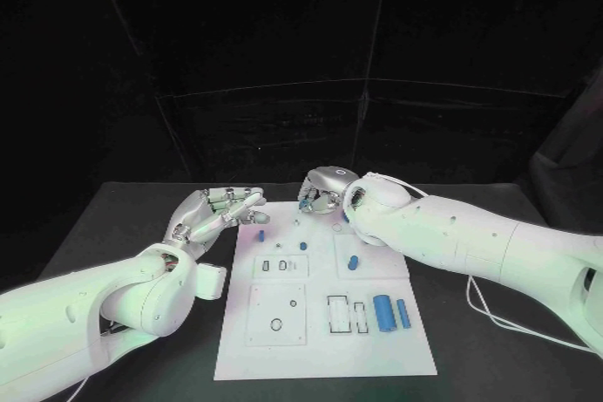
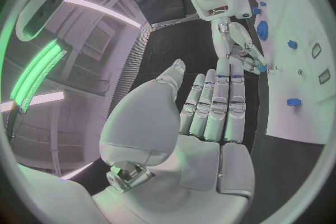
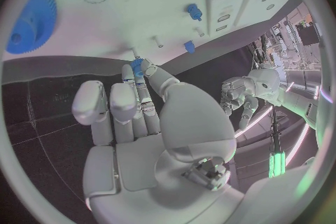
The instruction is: Assemble the parts on the task board
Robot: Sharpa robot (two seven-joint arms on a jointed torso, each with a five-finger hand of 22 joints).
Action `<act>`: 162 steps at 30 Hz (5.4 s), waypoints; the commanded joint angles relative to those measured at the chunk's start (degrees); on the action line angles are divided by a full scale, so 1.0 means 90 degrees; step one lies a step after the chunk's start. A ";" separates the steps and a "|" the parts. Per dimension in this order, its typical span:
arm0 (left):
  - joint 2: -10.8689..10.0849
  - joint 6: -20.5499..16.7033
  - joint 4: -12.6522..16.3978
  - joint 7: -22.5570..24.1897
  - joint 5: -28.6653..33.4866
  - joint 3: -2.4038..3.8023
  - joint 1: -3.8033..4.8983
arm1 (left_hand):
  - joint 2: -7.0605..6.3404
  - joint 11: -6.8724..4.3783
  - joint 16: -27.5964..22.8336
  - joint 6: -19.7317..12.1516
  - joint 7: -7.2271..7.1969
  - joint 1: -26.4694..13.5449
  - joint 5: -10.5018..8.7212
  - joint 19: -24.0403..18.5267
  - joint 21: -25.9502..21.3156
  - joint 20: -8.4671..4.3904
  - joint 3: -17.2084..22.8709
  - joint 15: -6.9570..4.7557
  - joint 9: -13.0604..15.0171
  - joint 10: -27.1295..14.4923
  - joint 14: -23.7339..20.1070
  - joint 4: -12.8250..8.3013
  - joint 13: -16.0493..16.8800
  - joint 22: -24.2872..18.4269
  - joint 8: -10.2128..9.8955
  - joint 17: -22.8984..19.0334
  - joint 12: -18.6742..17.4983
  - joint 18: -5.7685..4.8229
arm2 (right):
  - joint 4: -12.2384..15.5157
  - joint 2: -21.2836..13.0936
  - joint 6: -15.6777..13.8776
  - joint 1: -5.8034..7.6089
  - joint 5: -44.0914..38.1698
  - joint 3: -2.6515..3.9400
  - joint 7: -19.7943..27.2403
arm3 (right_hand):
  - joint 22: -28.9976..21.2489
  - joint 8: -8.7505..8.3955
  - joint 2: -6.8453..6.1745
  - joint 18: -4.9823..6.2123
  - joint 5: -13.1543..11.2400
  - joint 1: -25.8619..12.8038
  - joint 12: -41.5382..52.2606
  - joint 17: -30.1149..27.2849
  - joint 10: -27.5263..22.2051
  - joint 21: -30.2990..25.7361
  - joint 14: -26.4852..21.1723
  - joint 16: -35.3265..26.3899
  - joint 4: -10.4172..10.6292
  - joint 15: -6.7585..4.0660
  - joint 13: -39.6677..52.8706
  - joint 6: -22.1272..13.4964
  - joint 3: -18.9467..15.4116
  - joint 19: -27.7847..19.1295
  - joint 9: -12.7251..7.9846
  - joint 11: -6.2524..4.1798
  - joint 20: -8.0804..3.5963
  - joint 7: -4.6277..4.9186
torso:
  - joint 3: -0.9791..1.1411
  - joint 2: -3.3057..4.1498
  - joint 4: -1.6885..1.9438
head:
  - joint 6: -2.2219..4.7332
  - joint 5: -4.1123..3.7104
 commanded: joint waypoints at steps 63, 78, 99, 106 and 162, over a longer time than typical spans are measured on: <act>-0.0023 0.0245 -0.0053 -0.0086 -0.0037 0.0005 0.0047 | 0.0017 0.0062 -0.0085 -0.0012 0.0028 -0.0029 -0.0036 -0.0031 -0.0059 0.0052 -0.0028 0.0041 -0.0010 -0.0015 -0.0032 -0.0060 -0.0008 -0.0036 -0.0067 0.0027 -0.0088 0.0083 | 0.1260 -0.2002 0.0547 0.0042 0.1256 0.0004 -0.0667 | 0.0806 0.0154 -0.1105 -0.0221 0.1241 0.0213 0.3781 0.1908 0.0683 0.0427 0.0250 0.1370 0.2436 -0.0154 0.3515 -0.1044 -0.2289 0.0594 0.0032 -0.0197 -0.0164 -0.0055 | 0.0023 0.0001 -0.0116 | 0.0037 -0.0003; 0.0006 0.0279 -0.0111 -0.0109 -0.0037 0.0005 0.0046 | 0.0017 0.0062 -0.0085 -0.0012 0.0028 -0.0029 -0.0036 -0.0031 -0.0059 0.0052 -0.0028 0.0041 -0.0010 -0.0015 -0.0032 -0.0060 -0.0008 -0.0036 -0.0067 0.0027 -0.0088 0.0083 | 0.0986 -0.1733 0.0813 0.0046 0.0848 0.0004 -0.0752 | 0.1120 0.0246 -0.1035 -0.0282 0.1208 0.0736 0.5757 0.2844 0.0953 0.0570 0.0372 0.1807 0.2790 -0.0122 0.5789 -0.1004 -0.2402 0.0772 0.0042 -0.0198 -0.0125 -0.0046 | 0.0008 -0.0003 -0.0113 | -0.0014 -0.0014; 0.0015 0.0317 -0.0131 -0.0139 -0.0037 0.0005 0.0046 | 0.0026 0.0059 -0.0101 -0.0007 0.0023 -0.0026 -0.0037 -0.0035 -0.0068 0.0055 -0.0029 0.0043 -0.0009 -0.0009 -0.0038 -0.0068 -0.0006 -0.0044 -0.0071 0.0031 -0.0093 0.0083 | 0.0765 -0.1471 0.0910 0.0044 0.0483 0.0005 -0.0870 | 0.1482 0.0295 -0.0860 -0.0353 0.1060 0.0977 0.7683 0.3630 0.1560 0.0730 0.0487 0.2132 0.2478 -0.0088 0.7761 -0.0911 -0.2166 0.0984 0.0028 -0.0172 -0.0096 -0.0031 | 0.0011 -0.0002 -0.0116 | -0.0035 -0.0009; 0.0011 0.0324 -0.0130 -0.0155 -0.0037 0.0005 0.0046 | 0.0035 0.0059 -0.0111 -0.0007 0.0022 -0.0018 -0.0037 -0.0036 -0.0075 0.0057 -0.0026 0.0043 -0.0008 -0.0008 -0.0041 -0.0077 -0.0006 -0.0049 -0.0075 0.0035 -0.0098 0.0084 | 0.0740 -0.1444 0.1038 0.0044 0.0325 0.0005 -0.0934 | 0.1607 0.0374 -0.0774 -0.0377 0.1000 0.0976 0.8250 0.3743 0.1773 0.0780 0.0504 0.2174 0.2361 -0.0086 0.8318 -0.0737 -0.2067 0.1060 0.0048 -0.0178 -0.0085 -0.0046 | 0.0009 -0.0001 -0.0118 | -0.0063 0.0001; 0.0056 0.0349 -0.0140 -0.0174 -0.0037 0.0005 0.0048 | 0.0084 0.0058 -0.0171 -0.0004 0.0017 0.0031 -0.0050 -0.0043 -0.0111 0.0063 -0.0006 0.0047 -0.0007 -0.0004 -0.0056 -0.0140 -0.0007 -0.0078 -0.0099 0.0054 -0.0133 0.0086 | 0.1131 -0.0137 0.0092 -0.0062 -0.0332 -0.0064 -0.1085 | 0.2133 0.0376 -0.0609 -0.0489 0.0364 0.0666 0.8573 0.3847 0.1925 0.0984 0.0519 0.2198 0.1889 -0.0197 0.8709 -0.0039 -0.0727 0.1415 0.0013 -0.0305 -0.0195 -0.0190 | 0.0012 0.0003 -0.0115 | -0.0173 0.0096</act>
